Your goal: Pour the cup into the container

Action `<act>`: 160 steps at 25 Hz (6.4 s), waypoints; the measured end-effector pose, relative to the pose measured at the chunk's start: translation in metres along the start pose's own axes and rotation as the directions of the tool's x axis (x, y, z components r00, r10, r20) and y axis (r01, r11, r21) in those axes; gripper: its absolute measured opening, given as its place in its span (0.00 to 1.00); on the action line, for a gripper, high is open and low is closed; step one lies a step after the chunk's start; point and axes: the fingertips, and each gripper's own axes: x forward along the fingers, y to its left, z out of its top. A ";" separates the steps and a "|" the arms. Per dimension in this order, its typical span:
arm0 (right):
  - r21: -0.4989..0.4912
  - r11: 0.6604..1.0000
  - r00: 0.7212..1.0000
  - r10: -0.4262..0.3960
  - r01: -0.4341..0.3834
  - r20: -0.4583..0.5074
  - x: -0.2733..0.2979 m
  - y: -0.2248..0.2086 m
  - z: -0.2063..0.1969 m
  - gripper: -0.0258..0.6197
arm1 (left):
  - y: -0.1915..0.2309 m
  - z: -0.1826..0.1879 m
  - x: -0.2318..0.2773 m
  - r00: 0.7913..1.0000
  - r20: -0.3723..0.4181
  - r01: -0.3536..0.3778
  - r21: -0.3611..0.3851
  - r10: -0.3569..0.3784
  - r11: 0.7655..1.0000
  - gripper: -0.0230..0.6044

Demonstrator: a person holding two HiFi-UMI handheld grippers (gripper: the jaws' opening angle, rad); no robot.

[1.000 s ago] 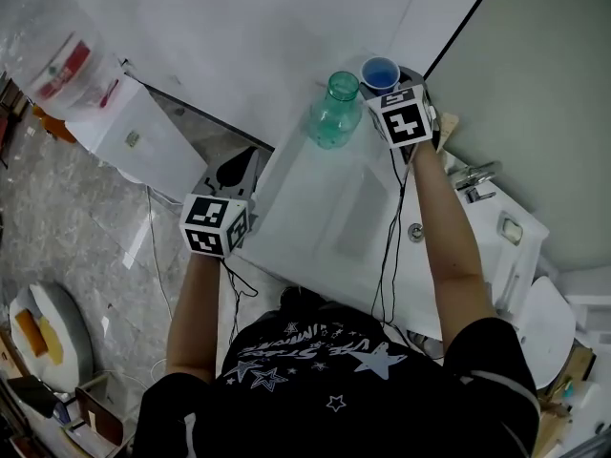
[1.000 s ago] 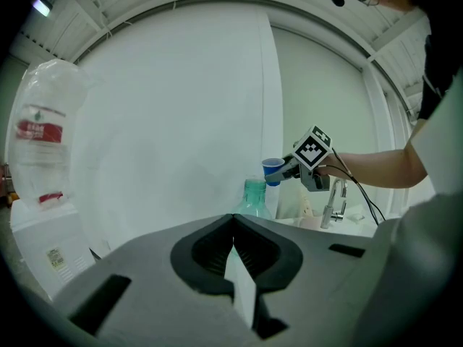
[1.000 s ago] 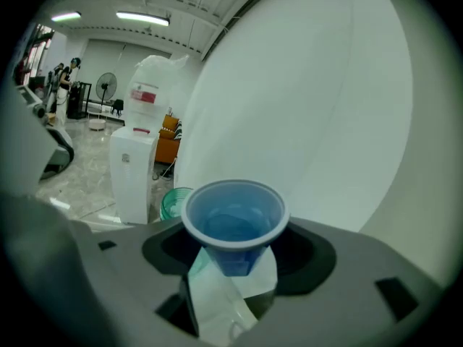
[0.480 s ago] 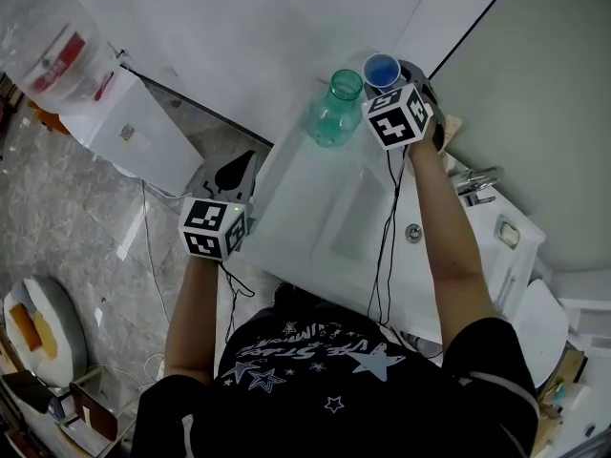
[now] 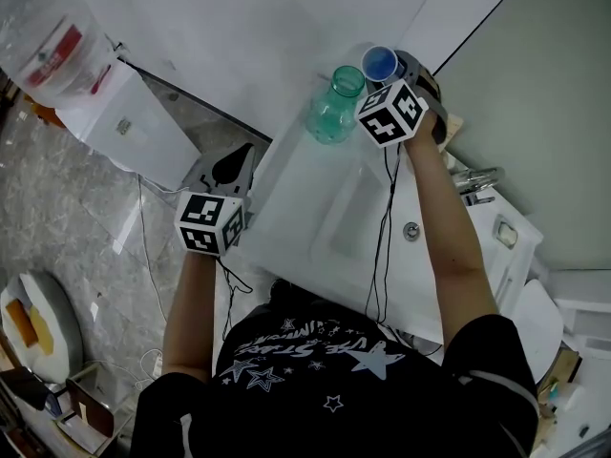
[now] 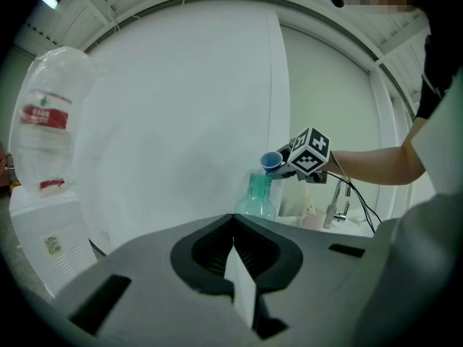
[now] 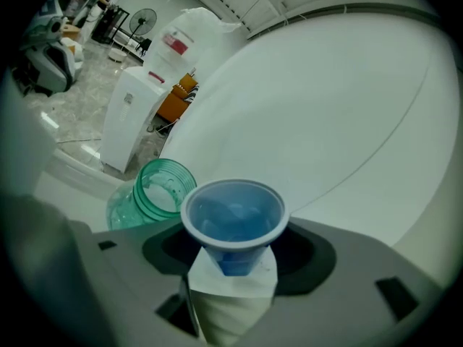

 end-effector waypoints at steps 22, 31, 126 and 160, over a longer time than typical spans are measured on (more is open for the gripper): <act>-0.251 0.965 0.996 -0.089 0.081 -0.021 0.007 0.000 0.006 0.49 | 0.001 0.000 0.006 1.000 -0.002 0.011 -0.001 -0.011 1.000 0.05; -0.305 0.946 0.993 -0.121 0.110 -0.017 0.008 -0.004 0.009 0.49 | 0.003 0.002 0.007 1.000 0.003 0.011 -0.004 -0.011 1.000 0.05; 0.483 0.669 0.819 0.385 -0.566 0.427 -0.111 0.318 -0.063 0.50 | -0.066 -0.153 -0.059 0.973 -0.225 0.018 -0.141 -0.049 0.990 0.05; 0.695 0.591 0.910 0.209 -0.410 0.359 -0.204 0.282 -0.136 0.37 | -0.122 -0.153 -0.092 0.975 -0.159 0.137 -0.132 -0.158 0.982 0.05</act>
